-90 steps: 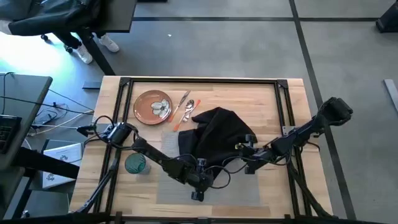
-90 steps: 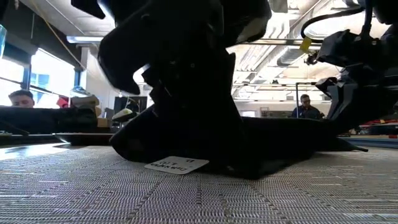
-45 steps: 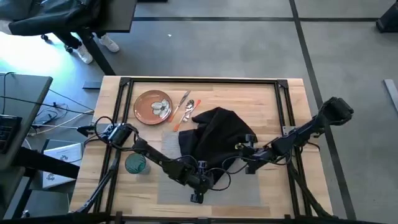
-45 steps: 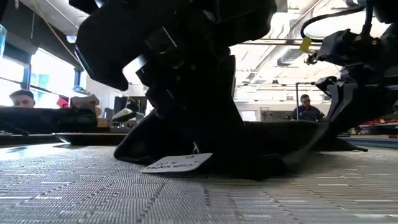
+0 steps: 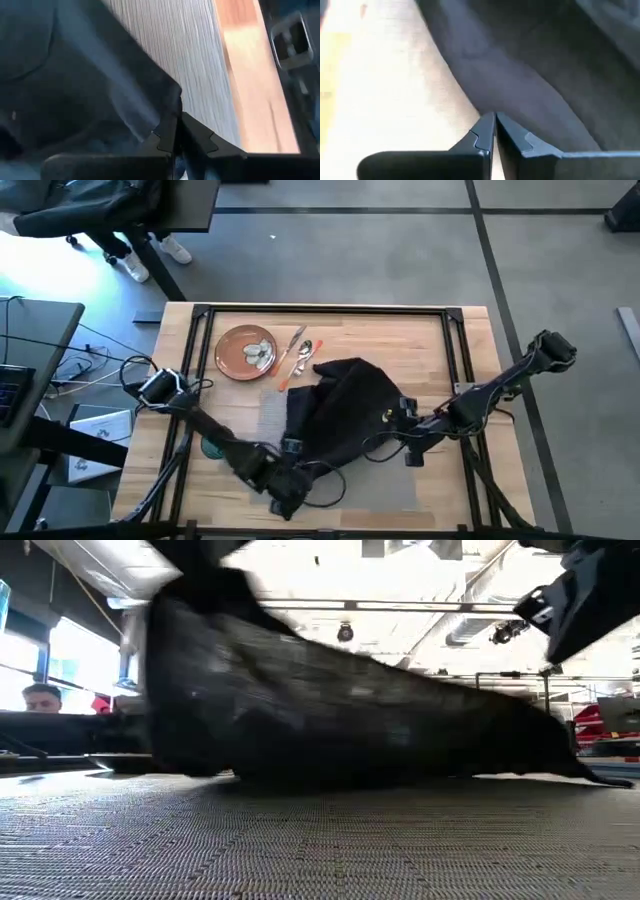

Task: Set table place
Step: Fold the black napkin

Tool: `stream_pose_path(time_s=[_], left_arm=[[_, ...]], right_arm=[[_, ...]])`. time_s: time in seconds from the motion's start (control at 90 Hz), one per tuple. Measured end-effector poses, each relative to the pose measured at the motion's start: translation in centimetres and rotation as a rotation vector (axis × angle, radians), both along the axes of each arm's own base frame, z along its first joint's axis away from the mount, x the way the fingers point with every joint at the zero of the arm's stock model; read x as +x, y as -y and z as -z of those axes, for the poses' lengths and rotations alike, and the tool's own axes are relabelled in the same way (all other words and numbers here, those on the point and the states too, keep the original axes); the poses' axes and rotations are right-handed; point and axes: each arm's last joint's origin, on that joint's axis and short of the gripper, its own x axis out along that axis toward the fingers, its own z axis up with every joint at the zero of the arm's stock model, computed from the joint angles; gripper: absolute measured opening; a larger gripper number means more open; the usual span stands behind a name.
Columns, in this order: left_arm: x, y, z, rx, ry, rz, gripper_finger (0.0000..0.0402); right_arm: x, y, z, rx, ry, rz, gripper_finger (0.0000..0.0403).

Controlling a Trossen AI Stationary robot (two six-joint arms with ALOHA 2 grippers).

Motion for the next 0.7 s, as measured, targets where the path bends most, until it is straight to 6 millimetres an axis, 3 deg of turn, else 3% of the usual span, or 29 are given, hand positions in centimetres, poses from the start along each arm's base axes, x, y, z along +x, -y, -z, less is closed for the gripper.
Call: stream_pose_path(time_s=[0.222, 0.4, 0.511, 0.7], left_arm=[[-4.0, 1.6, 1.9, 0.071, -0.158, -0.006, 0.0000], [-5.0, 2.4, 2.4, 0.103, -0.130, -0.026, 0.0000], [-5.2, 2.6, 2.4, 0.120, -0.108, -0.022, 0.0000], [-5.3, 2.7, 2.4, 0.122, -0.098, -0.019, 0.0000]], right_arm=[[-1.0, -1.0, 2.6, 0.022, -0.089, 0.096, 0.0087], [-1.0, -1.5, 5.8, 0.004, -0.206, 0.098, 0.0148], [-0.9, -2.4, 7.2, 0.035, -0.294, 0.012, 0.0159], [-0.9, -3.4, 8.2, 0.000, -0.297, -0.042, 0.0150]])
